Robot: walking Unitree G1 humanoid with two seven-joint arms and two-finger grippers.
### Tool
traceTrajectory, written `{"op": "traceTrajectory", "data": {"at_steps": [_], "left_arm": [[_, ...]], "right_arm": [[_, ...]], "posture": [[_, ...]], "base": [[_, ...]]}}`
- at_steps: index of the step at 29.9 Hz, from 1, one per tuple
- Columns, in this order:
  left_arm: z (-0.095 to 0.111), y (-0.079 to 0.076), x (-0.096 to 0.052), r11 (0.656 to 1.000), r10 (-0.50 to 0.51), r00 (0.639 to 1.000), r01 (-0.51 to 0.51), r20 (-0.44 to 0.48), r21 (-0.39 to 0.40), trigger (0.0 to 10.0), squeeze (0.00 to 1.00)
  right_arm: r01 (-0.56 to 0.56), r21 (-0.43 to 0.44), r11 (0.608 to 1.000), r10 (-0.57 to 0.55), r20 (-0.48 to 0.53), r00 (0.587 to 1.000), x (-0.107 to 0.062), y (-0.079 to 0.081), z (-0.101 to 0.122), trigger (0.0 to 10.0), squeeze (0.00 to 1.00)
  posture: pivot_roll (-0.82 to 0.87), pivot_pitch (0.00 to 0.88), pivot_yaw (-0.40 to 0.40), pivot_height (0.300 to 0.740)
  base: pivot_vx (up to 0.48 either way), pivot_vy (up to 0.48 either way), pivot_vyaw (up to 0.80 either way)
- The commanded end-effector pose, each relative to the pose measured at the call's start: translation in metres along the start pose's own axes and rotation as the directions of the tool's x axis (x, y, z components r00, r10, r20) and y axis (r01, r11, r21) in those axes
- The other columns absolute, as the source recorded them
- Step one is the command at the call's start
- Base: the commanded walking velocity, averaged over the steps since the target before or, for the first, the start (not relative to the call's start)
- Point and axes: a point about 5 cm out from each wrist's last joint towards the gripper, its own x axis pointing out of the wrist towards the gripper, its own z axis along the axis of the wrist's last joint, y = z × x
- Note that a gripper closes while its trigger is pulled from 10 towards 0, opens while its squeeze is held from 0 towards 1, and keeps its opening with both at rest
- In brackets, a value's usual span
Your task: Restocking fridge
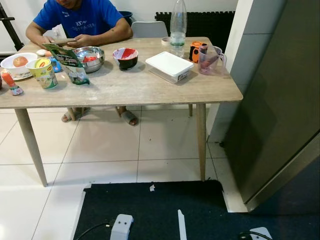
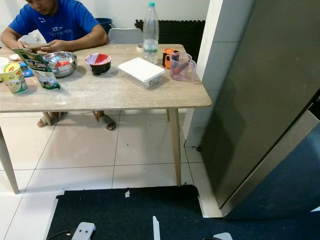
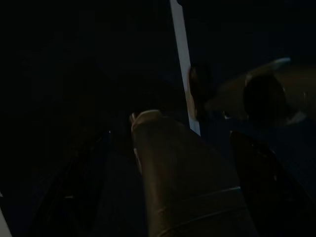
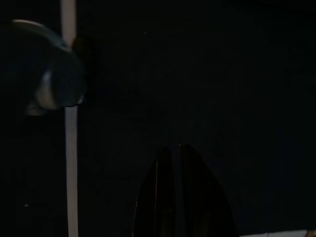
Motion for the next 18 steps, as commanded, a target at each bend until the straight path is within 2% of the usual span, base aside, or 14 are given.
{"op": "traceTrajectory", "data": {"at_steps": [1,4,9,18], "left_arm": [[0.009,0.012,-0.002,0.997,0.051,0.998,-0.049,0.039,-0.052,10.0,0.00],[0.015,0.015,-0.003,0.994,0.062,0.996,-0.056,0.064,-0.090,10.0,0.00],[0.013,0.018,-0.004,0.997,0.070,0.997,-0.069,0.036,-0.031,10.0,0.00],[0.020,0.019,-0.003,0.998,0.062,0.997,-0.062,0.039,0.011,10.0,0.00]], "right_arm": [[-0.004,-0.001,1.000,0.004,0.003,1.000,0.000,0.001,0.003,10.0,0.00],[0.012,0.024,1.000,-0.012,0.012,1.000,0.001,-0.004,0.006,10.0,0.00],[0.043,0.040,0.998,-0.042,-0.009,0.999,-0.001,-0.014,0.001,10.0,0.00],[0.043,0.050,0.998,-0.043,0.000,0.999,0.000,-0.012,0.005,10.0,0.00]], "posture": [[-0.01,0.000,0.000,0.740],[-0.02,0.000,0.012,0.740],[0.00,0.000,0.009,0.740],[0.00,0.000,0.026,0.740]], "base": [[0.000,0.000,0.00],[0.000,0.000,0.00],[0.000,0.000,0.00],[0.000,0.000,0.00]]}}
